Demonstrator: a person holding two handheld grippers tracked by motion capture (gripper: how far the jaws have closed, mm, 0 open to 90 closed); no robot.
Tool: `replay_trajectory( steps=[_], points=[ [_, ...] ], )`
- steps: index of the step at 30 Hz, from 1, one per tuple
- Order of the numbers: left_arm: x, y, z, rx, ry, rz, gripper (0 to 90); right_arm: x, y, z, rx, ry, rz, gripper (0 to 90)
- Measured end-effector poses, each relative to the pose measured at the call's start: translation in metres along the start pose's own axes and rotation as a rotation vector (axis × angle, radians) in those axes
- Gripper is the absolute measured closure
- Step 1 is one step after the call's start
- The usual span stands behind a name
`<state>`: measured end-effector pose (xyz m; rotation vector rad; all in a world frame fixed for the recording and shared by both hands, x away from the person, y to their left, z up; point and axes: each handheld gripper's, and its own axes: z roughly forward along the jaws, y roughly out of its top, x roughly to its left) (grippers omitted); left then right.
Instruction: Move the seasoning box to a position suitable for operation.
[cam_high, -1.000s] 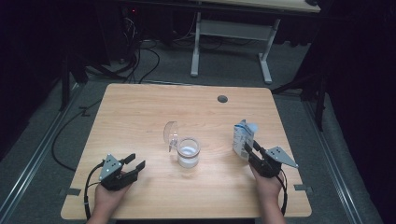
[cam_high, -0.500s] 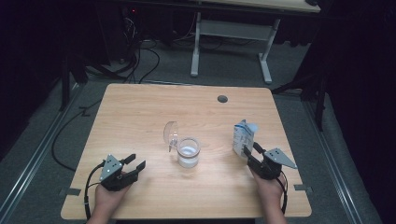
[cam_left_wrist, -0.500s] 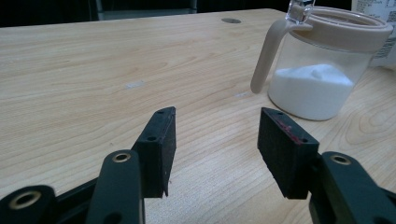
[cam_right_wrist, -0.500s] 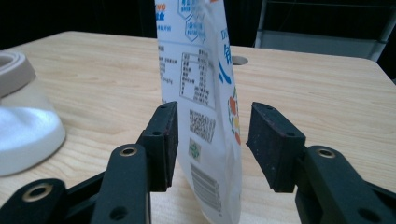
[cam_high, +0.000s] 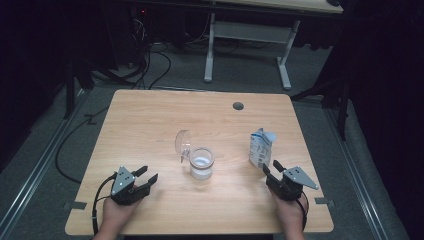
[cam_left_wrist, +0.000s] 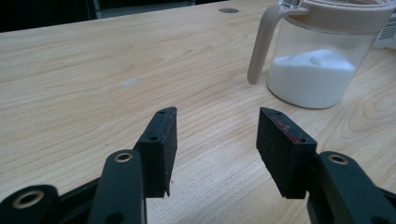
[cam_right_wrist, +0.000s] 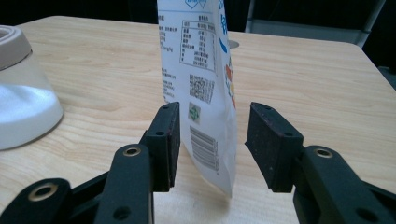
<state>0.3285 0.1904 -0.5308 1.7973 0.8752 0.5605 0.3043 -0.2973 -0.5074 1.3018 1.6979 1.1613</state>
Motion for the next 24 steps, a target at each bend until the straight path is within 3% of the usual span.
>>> replay_trajectory(
  steps=[12, 18, 24],
  points=[
    [0.000, 0.000, 0.001, 0.009, -0.001, 0.002, 50.0, 0.010, -0.007, -0.016, 0.015, -0.034, -0.047, 58.9],
    [-0.001, 0.001, 0.001, 0.010, 0.003, 0.006, 49.9, 0.019, -0.005, -0.019, 0.014, -0.024, -0.062, 60.9],
    [0.001, 0.001, 0.000, 0.003, 0.010, -0.015, 50.1, 0.029, -0.001, -0.013, 0.019, 0.005, -0.077, 63.7]
  ],
)
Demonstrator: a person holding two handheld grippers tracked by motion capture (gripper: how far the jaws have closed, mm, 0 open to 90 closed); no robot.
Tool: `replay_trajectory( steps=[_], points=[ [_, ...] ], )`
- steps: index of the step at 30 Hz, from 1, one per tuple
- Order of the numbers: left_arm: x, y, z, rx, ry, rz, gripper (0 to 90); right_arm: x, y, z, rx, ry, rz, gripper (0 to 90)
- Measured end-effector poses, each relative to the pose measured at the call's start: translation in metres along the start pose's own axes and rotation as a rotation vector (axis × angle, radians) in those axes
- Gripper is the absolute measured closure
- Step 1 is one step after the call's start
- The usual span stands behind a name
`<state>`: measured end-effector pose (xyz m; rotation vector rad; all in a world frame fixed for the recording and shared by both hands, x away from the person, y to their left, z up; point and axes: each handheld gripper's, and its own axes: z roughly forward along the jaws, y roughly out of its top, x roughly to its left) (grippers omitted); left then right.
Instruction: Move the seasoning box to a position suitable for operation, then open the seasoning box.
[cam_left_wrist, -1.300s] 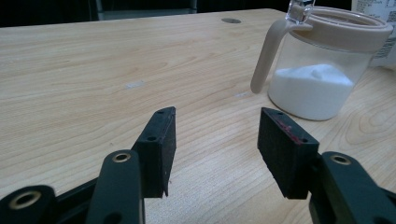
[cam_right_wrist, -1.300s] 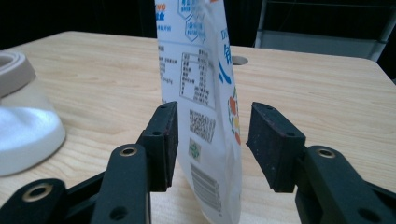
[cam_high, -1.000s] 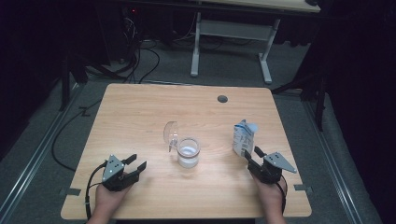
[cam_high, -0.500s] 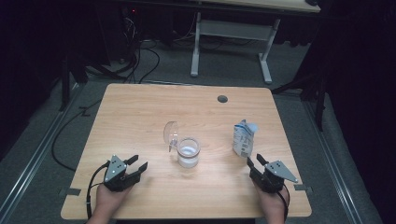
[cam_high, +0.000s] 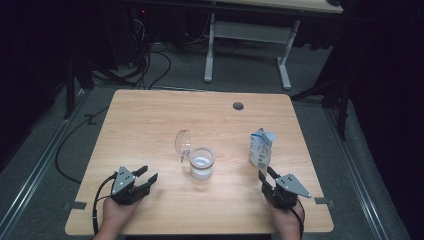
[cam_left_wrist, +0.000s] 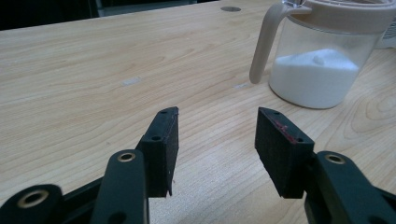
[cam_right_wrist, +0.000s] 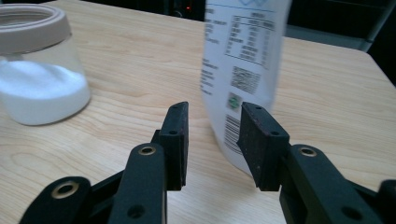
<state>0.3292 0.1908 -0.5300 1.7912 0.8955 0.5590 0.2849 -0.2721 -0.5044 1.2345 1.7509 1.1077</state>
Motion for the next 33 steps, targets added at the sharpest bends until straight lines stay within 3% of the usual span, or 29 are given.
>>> replay_trajectory(
  steps=[12, 17, 26, 33],
  points=[
    [-0.001, 0.003, -0.002, 0.011, -0.004, -0.039, 53.6, 0.033, 0.009, 0.023, 0.029, 0.099, -0.052, 70.2],
    [-0.004, 0.005, -0.005, 0.015, -0.011, -0.074, 57.8, 0.047, 0.015, 0.031, 0.031, 0.143, -0.074, 73.8],
    [-0.014, 0.012, 0.000, 0.045, -0.024, -0.101, 72.6, 0.062, 0.019, 0.039, 0.049, 0.187, -0.098, 90.0],
    [-0.020, 0.031, 0.014, 0.053, -0.015, -0.120, 87.3, 0.069, 0.019, 0.048, 0.059, 0.209, -0.115, 90.0]
  ],
)
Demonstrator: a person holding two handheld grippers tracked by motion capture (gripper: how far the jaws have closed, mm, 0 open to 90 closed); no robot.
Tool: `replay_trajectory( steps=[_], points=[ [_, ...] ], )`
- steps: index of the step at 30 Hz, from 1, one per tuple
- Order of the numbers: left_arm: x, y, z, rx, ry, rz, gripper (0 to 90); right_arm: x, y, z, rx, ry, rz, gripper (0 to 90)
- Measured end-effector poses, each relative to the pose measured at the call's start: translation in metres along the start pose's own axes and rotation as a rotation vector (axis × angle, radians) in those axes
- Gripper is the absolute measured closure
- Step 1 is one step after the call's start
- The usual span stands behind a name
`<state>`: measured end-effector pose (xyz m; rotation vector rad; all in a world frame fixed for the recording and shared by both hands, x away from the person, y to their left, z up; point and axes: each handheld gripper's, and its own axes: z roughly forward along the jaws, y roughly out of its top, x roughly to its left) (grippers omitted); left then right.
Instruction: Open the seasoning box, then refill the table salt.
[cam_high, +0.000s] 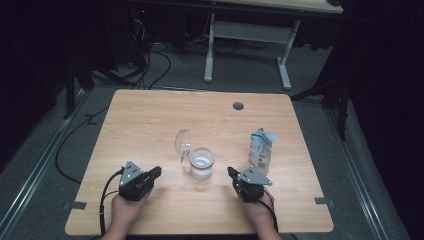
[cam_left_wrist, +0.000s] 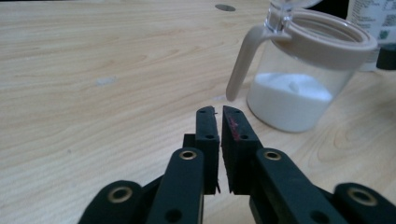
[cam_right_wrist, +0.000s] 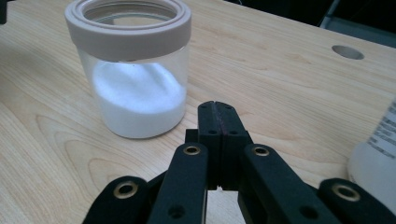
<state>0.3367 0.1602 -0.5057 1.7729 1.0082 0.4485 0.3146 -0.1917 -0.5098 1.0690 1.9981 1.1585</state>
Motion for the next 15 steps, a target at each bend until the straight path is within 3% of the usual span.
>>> replay_trajectory(
  steps=[15],
  points=[
    [-0.006, 0.045, 0.024, -0.037, -0.007, -0.031, 90.0, 0.009, 0.008, 0.026, 0.015, 0.038, -0.012, 90.0]
  ],
)
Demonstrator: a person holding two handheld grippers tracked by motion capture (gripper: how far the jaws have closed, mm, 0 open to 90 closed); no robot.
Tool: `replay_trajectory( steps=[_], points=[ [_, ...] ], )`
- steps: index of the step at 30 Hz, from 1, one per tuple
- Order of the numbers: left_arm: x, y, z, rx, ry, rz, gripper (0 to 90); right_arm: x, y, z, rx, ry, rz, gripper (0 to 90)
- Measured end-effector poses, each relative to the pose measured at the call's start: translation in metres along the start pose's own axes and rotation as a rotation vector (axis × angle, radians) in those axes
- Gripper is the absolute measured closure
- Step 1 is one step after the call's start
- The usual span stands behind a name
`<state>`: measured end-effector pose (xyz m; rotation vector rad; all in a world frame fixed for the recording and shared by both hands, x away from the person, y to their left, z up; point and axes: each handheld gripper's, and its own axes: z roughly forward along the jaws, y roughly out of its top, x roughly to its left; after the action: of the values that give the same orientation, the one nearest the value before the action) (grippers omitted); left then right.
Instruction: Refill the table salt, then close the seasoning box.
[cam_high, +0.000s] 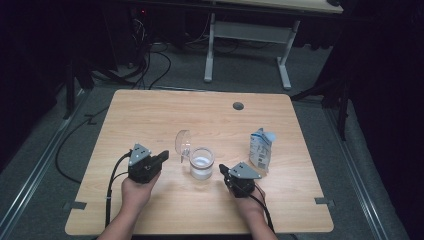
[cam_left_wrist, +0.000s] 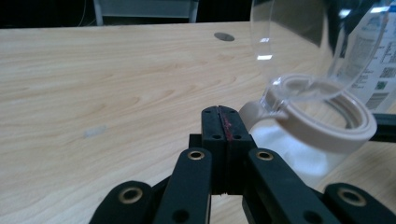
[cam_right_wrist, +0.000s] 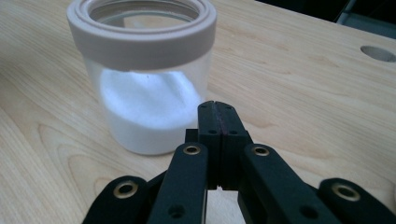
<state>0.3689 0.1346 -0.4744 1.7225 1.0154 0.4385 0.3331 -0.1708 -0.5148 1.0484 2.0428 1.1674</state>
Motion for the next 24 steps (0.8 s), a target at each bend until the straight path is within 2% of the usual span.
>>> replay_trajectory(
  steps=[6, 10, 24],
  points=[
    [-0.009, 0.012, 0.007, -0.018, -0.027, -0.007, 90.0, 0.001, 0.006, 0.010, -0.003, 0.003, -0.004, 90.0],
    [-0.016, 0.016, 0.009, -0.023, -0.038, 0.002, 90.0, 0.000, 0.006, 0.012, -0.002, 0.005, -0.004, 90.0],
    [-0.037, 0.014, 0.020, -0.016, -0.079, 0.033, 89.9, 0.004, 0.008, 0.013, -0.004, 0.009, -0.018, 90.0]
  ],
)
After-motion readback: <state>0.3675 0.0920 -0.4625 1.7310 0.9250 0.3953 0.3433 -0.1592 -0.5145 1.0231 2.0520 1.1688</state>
